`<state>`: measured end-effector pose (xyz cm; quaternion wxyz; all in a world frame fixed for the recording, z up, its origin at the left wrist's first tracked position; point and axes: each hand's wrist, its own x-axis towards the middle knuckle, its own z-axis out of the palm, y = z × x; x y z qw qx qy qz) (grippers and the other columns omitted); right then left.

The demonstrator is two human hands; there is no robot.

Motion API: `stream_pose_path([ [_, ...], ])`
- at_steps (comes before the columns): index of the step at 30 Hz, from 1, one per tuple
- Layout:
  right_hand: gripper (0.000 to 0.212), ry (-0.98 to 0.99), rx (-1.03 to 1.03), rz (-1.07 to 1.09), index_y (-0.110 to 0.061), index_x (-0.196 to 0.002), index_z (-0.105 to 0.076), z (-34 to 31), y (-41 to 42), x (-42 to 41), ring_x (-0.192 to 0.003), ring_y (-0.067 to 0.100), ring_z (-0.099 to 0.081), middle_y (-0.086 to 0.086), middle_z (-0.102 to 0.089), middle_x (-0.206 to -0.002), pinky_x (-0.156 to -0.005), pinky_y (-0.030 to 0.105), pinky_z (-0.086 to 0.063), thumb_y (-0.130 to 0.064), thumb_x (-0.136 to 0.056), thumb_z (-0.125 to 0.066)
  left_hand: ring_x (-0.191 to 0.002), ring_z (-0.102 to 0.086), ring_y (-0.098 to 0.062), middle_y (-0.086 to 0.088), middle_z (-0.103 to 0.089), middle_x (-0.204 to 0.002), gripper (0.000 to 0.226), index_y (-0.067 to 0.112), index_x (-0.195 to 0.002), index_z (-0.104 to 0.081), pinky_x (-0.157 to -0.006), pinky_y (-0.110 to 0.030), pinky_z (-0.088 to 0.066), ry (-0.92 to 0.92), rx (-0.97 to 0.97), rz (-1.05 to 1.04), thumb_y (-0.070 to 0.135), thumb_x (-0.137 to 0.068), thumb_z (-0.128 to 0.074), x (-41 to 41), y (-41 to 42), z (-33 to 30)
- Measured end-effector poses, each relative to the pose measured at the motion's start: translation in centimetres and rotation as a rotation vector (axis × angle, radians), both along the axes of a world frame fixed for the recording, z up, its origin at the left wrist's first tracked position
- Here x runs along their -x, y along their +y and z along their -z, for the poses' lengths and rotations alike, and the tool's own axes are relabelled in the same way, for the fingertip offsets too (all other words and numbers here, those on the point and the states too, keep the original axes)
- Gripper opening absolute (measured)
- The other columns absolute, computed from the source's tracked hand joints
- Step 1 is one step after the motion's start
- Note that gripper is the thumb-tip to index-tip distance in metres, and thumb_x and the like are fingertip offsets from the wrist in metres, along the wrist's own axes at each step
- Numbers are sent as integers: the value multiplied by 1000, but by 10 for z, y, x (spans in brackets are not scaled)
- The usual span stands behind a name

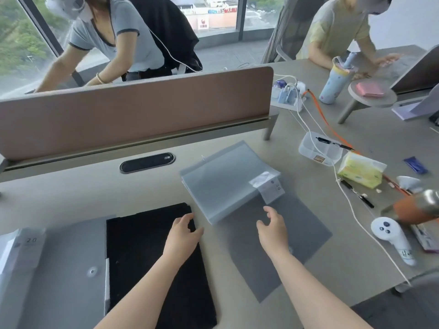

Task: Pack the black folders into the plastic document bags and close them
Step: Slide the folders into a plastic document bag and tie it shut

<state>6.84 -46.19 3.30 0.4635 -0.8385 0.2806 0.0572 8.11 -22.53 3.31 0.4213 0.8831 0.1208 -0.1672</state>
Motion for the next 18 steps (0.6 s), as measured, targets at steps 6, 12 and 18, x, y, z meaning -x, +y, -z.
stream_pose_path([
  [6, 53, 46, 12, -63, -26, -145, -39, -2, -69, -32, -114, 21, -52, 2, -38, -148, -89, 33, -45, -16, -94, -48, -95, -53, -12, 1, -35, -150, 62, 26, -148, -40, -68, -24, -44, 73, -90, -8, 31, -89, -61, -19, -58, 7],
  [12, 61, 92, 23, -156, -22, -150, -31, 0, -108, -62, -140, 24, -38, 2, -32, -156, -109, 36, -33, -15, -93, -50, -99, -49, -13, 0, -28, -155, 64, 25, -150, -35, -76, -29, -48, 72, -143, -85, 30, -92, -60, -31, -86, 13],
  [18, 66, 122, 13, -234, -17, -154, -24, 9, -132, -92, -145, 24, -30, 3, -25, -161, -115, 38, -28, -18, -93, -50, -93, -51, -12, 1, -27, -156, 63, 26, -151, -34, -71, -28, -45, 107, -194, -163, 30, -93, -58, -34, -98, 19],
])
